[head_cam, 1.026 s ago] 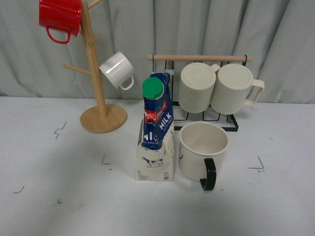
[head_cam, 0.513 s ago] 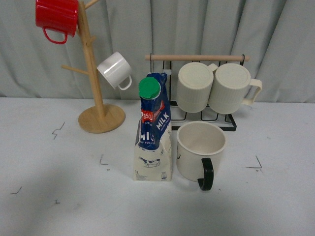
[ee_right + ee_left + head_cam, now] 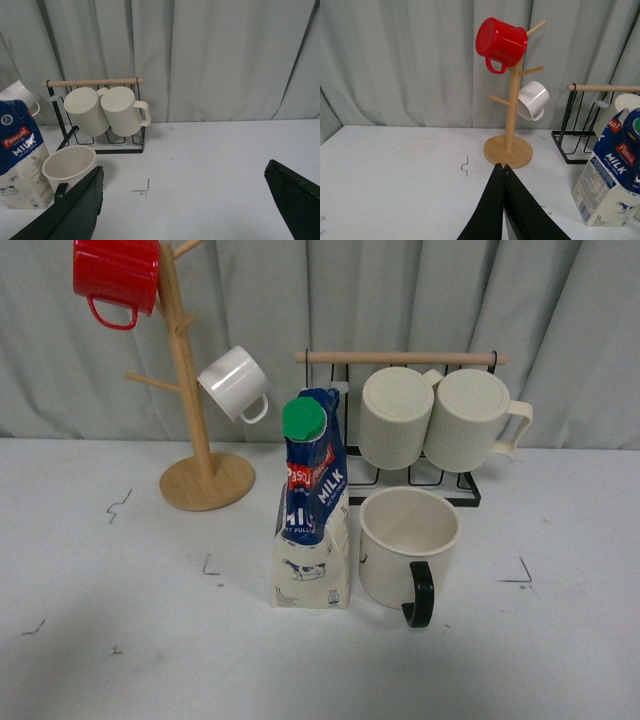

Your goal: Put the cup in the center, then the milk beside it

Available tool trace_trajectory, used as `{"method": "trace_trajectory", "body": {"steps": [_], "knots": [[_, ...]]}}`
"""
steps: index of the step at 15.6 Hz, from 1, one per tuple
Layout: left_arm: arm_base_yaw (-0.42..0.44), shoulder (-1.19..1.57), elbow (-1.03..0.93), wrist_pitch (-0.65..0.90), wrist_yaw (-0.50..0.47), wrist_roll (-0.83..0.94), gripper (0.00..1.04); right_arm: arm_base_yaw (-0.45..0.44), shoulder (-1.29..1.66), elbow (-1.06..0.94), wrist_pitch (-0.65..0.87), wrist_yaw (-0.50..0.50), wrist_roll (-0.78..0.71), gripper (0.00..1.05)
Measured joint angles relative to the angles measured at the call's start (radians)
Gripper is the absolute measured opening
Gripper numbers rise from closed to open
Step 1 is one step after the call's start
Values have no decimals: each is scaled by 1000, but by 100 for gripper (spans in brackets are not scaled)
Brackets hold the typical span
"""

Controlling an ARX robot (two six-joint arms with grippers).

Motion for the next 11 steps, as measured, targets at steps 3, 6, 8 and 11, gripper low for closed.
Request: {"method": "trace_trajectory", "body": {"steps": [3,6,8,11], "knots": [[0,-100,0,-103,0,0,2,0,0,0,0,0,0,98],[0,-180,0,-184,0,0,2,0,0,0,0,0,0,98],[0,-232,0,-229,0,0,2,0,0,0,0,0,0,98],[0,-286,0,-287,0,0,2,0,0,0,0,0,0,98]]}}
